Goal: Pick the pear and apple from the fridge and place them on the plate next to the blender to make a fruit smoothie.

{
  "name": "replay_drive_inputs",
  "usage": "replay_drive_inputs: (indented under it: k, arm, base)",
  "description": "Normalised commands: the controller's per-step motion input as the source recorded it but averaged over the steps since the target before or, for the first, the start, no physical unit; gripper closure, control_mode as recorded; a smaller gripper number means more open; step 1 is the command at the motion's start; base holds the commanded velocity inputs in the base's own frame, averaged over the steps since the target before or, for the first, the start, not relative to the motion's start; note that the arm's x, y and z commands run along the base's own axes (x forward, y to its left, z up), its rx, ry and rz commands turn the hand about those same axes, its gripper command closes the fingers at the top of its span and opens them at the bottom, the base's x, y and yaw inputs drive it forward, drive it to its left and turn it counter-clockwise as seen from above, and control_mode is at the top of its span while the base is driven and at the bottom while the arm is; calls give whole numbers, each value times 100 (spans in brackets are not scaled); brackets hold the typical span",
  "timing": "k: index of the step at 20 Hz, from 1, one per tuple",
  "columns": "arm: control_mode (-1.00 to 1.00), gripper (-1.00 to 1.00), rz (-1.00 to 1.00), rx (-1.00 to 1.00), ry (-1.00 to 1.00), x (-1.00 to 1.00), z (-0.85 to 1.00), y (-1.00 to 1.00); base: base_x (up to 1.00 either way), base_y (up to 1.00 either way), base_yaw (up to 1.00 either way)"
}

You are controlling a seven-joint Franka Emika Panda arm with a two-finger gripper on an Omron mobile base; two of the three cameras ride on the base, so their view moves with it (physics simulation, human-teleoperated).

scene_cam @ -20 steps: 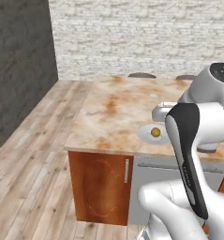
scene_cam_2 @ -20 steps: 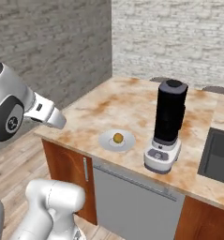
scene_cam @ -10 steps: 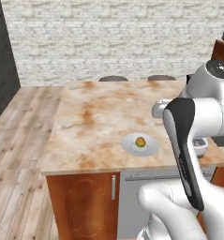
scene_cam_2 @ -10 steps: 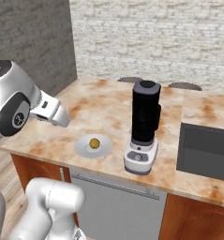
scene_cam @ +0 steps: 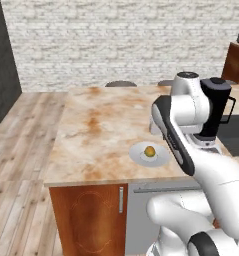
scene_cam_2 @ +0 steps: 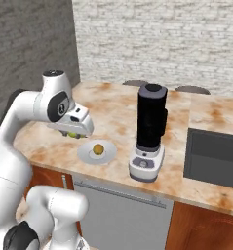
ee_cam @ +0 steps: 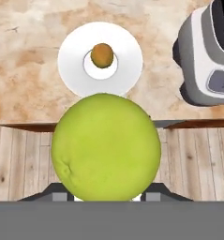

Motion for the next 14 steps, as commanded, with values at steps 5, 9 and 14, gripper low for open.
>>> replay_drive_inputs:
  k: [5, 9, 14]
  arm:
    - [-100, 100, 16, 1, 12, 100, -57, 0]
    - [-100, 100, 15, 0, 2, 73, -64, 5]
    - [-100, 100, 15, 0, -4, 49, -84, 19]
  base:
    - [0, 0, 0]
    - [0, 0, 0]
    - [0, 0, 0]
